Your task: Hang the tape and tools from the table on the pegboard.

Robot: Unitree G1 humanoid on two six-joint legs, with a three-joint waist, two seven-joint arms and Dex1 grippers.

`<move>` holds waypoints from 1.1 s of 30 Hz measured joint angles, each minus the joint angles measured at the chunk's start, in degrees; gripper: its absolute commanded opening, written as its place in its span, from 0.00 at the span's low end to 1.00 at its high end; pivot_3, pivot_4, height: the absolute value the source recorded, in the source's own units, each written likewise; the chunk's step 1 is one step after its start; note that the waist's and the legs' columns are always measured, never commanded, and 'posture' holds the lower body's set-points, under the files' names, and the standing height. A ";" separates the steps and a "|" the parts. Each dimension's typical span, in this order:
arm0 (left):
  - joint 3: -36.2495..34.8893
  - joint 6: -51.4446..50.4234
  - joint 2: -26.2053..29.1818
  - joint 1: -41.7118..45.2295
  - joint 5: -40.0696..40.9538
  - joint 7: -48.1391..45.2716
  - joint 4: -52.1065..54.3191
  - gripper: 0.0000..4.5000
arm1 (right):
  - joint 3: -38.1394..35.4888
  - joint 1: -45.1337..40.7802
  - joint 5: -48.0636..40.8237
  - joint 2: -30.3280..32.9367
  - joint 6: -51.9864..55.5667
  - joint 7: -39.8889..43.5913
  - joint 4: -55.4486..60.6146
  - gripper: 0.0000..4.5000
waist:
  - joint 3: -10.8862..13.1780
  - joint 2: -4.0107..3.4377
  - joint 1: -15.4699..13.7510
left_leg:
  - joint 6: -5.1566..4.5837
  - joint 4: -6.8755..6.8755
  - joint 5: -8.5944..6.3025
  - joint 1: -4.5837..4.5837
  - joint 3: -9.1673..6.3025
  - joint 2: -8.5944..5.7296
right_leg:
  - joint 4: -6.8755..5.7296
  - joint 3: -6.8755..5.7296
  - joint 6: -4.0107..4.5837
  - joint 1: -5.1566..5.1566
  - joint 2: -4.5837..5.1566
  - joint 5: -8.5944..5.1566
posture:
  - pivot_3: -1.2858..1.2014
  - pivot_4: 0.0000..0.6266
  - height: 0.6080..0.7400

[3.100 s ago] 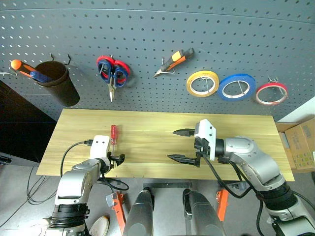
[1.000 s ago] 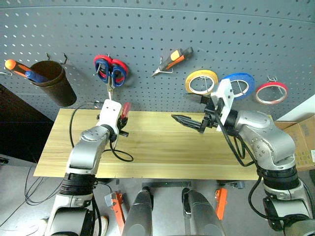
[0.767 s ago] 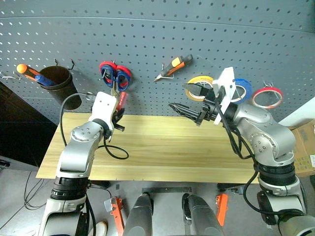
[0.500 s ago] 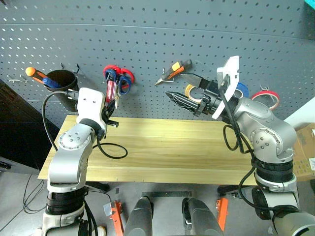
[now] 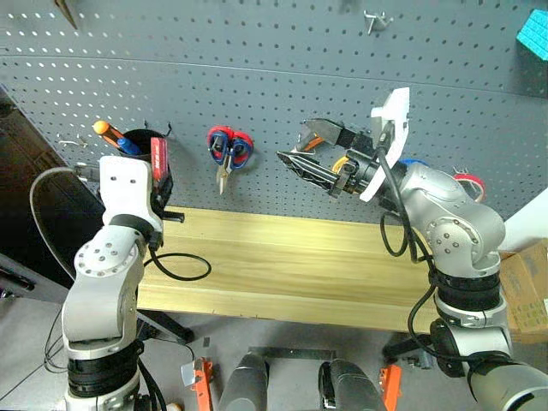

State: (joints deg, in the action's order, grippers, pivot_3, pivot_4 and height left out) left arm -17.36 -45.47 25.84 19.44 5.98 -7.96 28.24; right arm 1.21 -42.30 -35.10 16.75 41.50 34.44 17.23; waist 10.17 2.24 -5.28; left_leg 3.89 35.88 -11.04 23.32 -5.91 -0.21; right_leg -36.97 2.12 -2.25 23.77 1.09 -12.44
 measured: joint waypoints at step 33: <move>3.02 37.29 6.29 37.56 -2.25 1.06 -57.35 0.17 | 2.41 -4.20 5.61 -7.09 -8.66 -0.69 -8.53 1.00 | -0.26 0.07 -1.18 | 0.00 -0.18 0.00 -0.37 0.22 0.01 | 0.00 0.11 -0.23 -0.23 -0.02 0.22 | 0.62 0.12 1.00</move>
State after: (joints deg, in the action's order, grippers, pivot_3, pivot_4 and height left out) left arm -14.34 -8.18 32.13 57.00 3.74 -6.90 -29.11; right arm 3.61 -46.50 -29.50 9.66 32.85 33.74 8.70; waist 9.91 2.31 -6.46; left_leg 3.89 35.70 -11.04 22.95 -5.70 -0.19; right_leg -36.97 2.24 -2.48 23.54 1.07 -12.22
